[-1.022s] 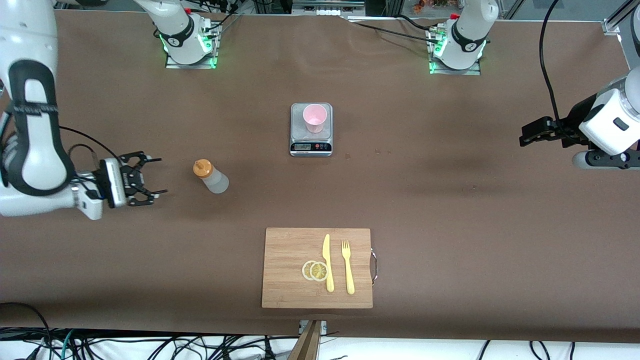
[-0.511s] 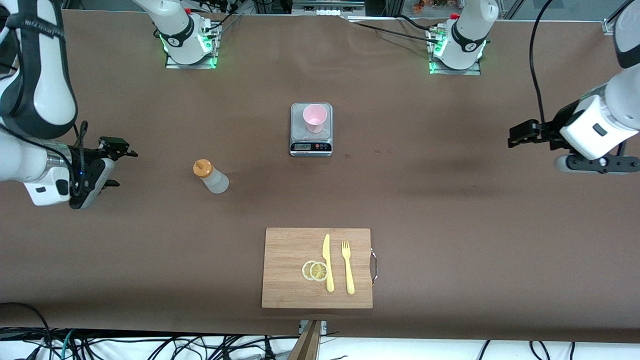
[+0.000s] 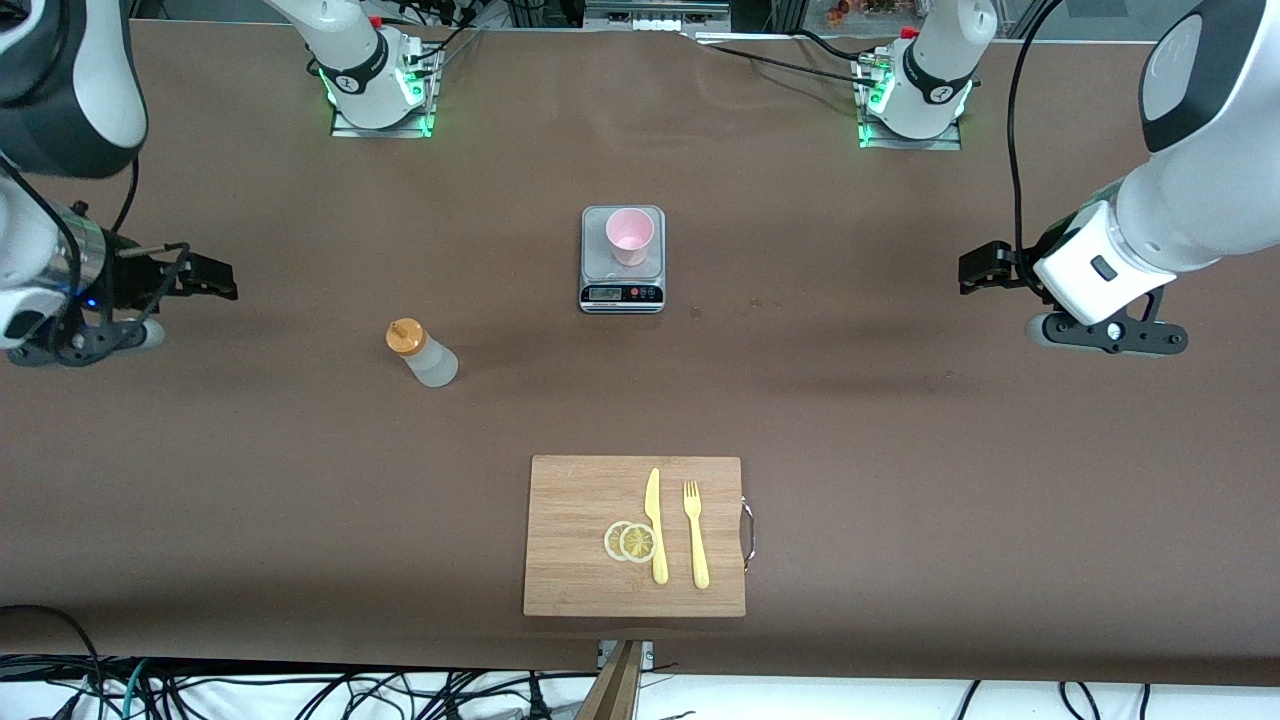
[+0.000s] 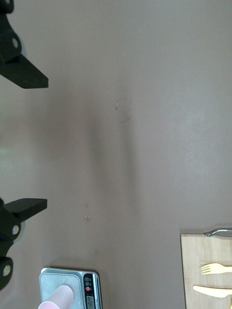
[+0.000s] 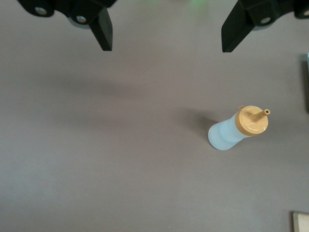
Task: Add sauce to pink cup with both arms
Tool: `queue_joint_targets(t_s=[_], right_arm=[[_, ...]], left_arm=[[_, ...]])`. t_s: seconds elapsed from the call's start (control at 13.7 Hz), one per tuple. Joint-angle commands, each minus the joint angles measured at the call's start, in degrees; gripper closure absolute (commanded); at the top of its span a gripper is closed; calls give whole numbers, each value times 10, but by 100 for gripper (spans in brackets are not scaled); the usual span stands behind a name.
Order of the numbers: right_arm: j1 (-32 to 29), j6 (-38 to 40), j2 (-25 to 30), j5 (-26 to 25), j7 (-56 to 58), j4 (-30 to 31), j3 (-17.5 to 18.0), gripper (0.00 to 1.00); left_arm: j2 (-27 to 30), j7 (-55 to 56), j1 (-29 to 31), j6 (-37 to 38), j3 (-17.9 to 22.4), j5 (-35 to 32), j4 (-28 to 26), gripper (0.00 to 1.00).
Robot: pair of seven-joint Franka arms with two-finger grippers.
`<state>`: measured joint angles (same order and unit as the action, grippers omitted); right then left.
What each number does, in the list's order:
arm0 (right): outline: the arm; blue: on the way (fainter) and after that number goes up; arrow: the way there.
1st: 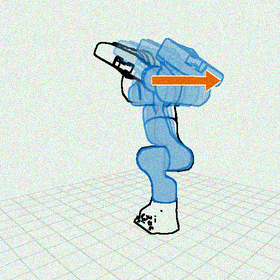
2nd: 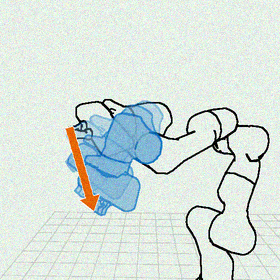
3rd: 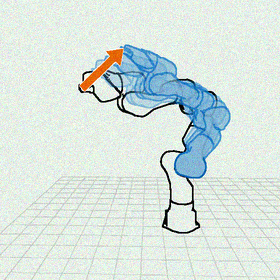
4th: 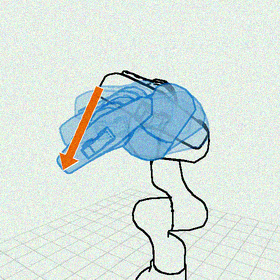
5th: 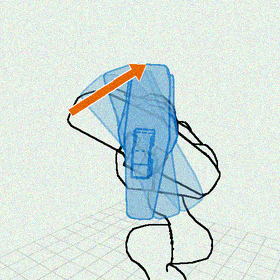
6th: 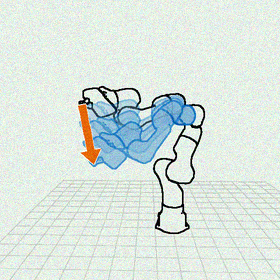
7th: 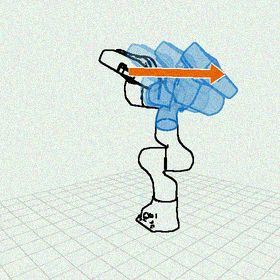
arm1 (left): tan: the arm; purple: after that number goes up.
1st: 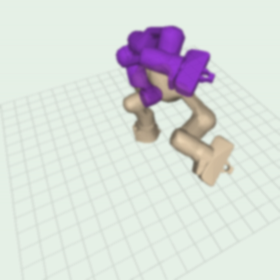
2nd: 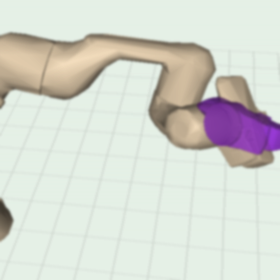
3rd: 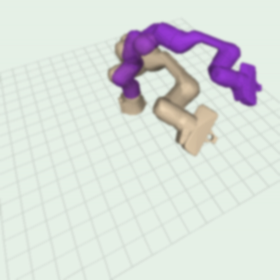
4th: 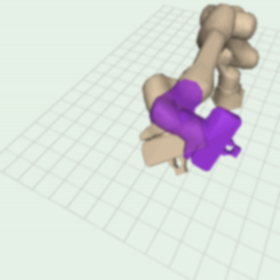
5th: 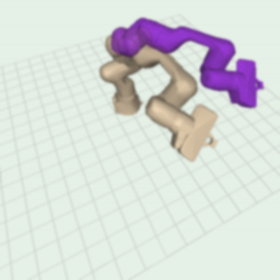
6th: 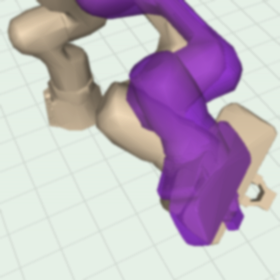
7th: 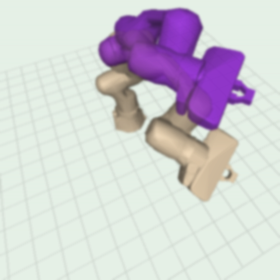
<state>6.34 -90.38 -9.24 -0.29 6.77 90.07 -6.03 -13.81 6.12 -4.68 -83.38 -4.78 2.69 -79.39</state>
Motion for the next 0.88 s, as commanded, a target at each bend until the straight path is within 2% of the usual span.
queue_joint_targets(t_s=[0.0, 0.36, 0.8], right_arm=[[-12, 6, 40, -27, -25, 8, 0, 0], [-14, 6, 62, -31, -71, -2, 1, 0], [-25, 7, 64, -29, -70, 0, 0, 0]], left_arm=[[-3, -48, 20, 2, 11, -3, 15, 0], [-3, -58, 20, 19, 17, -6, 42, 0], [-3, -58, 23, 20, 18, -6, 42, 0]])
